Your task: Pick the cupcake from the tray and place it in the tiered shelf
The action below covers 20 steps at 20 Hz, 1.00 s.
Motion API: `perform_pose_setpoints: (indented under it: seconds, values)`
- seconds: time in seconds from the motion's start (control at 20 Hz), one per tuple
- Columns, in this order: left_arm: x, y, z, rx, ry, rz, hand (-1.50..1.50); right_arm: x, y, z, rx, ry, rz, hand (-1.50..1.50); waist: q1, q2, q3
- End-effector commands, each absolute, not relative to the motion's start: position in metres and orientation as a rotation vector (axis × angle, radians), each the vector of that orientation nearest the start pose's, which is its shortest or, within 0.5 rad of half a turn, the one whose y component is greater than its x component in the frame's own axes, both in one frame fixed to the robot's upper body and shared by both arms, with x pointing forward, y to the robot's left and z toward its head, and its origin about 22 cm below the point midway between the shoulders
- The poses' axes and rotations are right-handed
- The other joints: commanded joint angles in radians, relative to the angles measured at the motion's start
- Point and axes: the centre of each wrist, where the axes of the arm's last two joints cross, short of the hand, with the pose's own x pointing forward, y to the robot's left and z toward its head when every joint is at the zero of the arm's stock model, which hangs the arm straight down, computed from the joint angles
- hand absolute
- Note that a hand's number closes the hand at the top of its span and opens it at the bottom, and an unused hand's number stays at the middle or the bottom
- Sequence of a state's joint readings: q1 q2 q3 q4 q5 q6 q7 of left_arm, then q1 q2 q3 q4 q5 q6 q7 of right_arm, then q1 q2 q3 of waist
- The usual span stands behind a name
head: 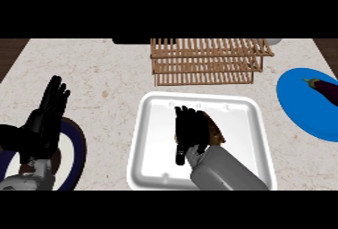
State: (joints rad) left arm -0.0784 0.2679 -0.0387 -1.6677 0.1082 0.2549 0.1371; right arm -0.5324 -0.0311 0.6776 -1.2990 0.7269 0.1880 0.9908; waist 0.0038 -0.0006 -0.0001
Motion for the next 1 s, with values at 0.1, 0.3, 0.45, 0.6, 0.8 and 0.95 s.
perform_pose_setpoints:
  seconds: [0.1, 0.3, 0.45, 0.6, 0.8, 0.95]
  values:
    - [0.26, 0.277, 0.052, 0.239, -1.609, 0.04, 0.0, 0.297, -0.04, 0.027, -0.782, -0.858, 1.291, 1.5, 0.002, 0.001, 0.0]
    - [0.241, 0.266, 0.047, 0.238, -1.603, 0.03, 0.0, 0.29, -0.041, 0.027, -0.868, -0.919, 1.332, 1.5, 0.002, 0.0, 0.0]
    - [0.256, 0.279, 0.06, 0.23, -1.601, 0.029, 0.0, 0.29, -0.035, 0.022, -0.921, -0.987, 1.328, 1.5, 0.002, 0.001, 0.0]
    - [0.27, 0.268, 0.05, 0.241, -1.613, 0.037, 0.0, 0.293, -0.039, 0.028, -0.874, -1.019, 1.3, 1.5, -0.001, 0.002, 0.0]
    - [0.253, 0.277, 0.068, 0.248, -1.595, 0.042, 0.0, 0.286, -0.04, 0.038, -0.828, -1.0, 1.213, 1.5, 0.001, 0.0, 0.0]
    - [0.249, 0.266, 0.073, 0.243, -1.609, 0.029, 0.0, 0.258, -0.02, 0.043, -0.756, -0.997, 1.133, 1.5, 0.011, 0.0, 0.0]
